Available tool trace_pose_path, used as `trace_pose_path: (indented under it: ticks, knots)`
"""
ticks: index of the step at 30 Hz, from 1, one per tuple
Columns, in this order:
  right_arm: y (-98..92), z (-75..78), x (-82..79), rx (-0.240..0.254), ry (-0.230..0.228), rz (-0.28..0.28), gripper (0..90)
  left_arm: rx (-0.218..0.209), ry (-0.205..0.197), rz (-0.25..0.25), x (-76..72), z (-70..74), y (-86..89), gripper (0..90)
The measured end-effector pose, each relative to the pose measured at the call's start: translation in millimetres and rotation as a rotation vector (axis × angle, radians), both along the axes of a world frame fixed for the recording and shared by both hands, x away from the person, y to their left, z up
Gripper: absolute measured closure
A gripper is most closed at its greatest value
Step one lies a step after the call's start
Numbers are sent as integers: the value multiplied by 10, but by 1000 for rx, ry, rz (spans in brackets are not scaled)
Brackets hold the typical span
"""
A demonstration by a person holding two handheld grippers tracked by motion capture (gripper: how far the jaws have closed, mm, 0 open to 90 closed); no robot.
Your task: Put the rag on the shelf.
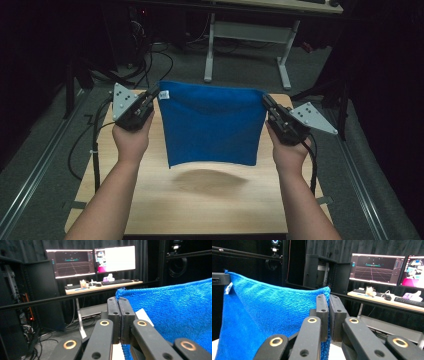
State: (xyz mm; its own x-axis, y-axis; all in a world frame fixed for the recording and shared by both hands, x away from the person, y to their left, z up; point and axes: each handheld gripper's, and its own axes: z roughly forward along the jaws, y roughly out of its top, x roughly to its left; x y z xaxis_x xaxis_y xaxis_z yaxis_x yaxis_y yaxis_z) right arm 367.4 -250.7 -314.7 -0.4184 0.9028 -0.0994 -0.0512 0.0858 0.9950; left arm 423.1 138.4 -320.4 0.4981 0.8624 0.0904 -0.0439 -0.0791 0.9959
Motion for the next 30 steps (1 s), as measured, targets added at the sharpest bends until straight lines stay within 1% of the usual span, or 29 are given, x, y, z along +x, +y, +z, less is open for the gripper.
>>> trace_pose_path:
  ticks: [1, 2, 3, 4, 5, 6, 7, 8, 9, 10, 11, 13, 14, 15, 16, 17, 18, 19, 20, 21, 22, 23, 25, 26, 27, 28, 29, 30]
  knots:
    - [0, 0, 0, 0, 0, 0, 876, 0, 0, 0, 0, 0, 0, 897]
    - [16, 26, 68, -4, 2, -4, 876, 5, -3, 11, 59, 29, -1, 897]
    - [16, 26, 68, -4, 2, -4, 876, 5, -3, 11, 59, 29, -1, 897]
    - [20, 49, 140, -3, 7, -9, 876, 24, -4, 23, 143, 62, -12, 897]
    - [20, 49, 140, -3, 7, -9, 876, 24, -4, 23, 143, 62, -12, 897]
    - [20, 65, 223, 1, 13, -15, 876, 32, -5, 28, 179, 72, -18, 897]
    - [20, 65, 223, 1, 13, -15, 876, 42, -6, 36, 217, 81, -29, 897]
    - [26, 74, 311, -8, 24, -23, 876, 54, -5, 44, 256, 90, -38, 897]
    - [26, 74, 311, -8, 24, -23, 876, 55, -4, 46, 286, 97, -43, 897]
    - [34, 82, 396, -11, 31, -30, 876, 57, 0, 59, 367, 119, -58, 897]
    - [34, 82, 396, -11, 31, -30, 876, 57, 0, 59, 367, 119, -58, 897]
    - [47, 91, 475, -12, 37, -40, 876, 51, 12, 64, 441, 134, -65, 897]
    - [57, 101, 559, -17, 45, -48, 876, 52, 15, 71, 476, 139, -70, 896]
    - [57, 101, 559, -17, 45, -48, 876, 52, 12, 72, 506, 140, -74, 896]
    - [65, 109, 638, -20, 55, -51, 876, 83, 12, 90, 558, 146, -92, 896]
    - [70, 109, 668, -20, 55, -52, 876, 83, 12, 90, 558, 146, -92, 896]
    - [76, 106, 721, -33, 53, -59, 876, 96, 15, 98, 593, 149, -101, 896]
    - [76, 106, 721, -33, 53, -59, 876, 102, 19, 102, 621, 154, -105, 896]
    - [81, 106, 813, -48, 71, -67, 876, 104, 21, 107, 665, 155, -112, 896]
    - [81, 106, 813, -48, 71, -67, 876, 104, 21, 107, 665, 155, -112, 896]
    - [80, 111, 894, -68, 72, -81, 875, 108, 25, 111, 696, 152, -120, 896]
    - [80, 111, 894, -68, 72, -81, 875, 111, 27, 113, 722, 144, -129, 896]
    - [86, 111, 968, -69, 81, -92, 876, 112, 36, 120, 775, 122, -146, 896]
    - [91, 109, 1003, -80, 85, -98, 875, 113, 43, 123, 806, 107, -155, 896]
    - [98, 103, 1044, -86, 92, -103, 876, 118, 51, 125, 837, 89, -163, 895]
    - [97, 76, 1121, -92, 112, -105, 876, 126, 70, 124, 893, 43, -172, 896]
    - [97, 76, 1121, -92, 112, -105, 876, 126, 70, 124, 893, 43, -172, 896]
    - [90, 56, 1148, -82, 125, -101, 875, 134, 89, 124, 936, -10, -170, 896]
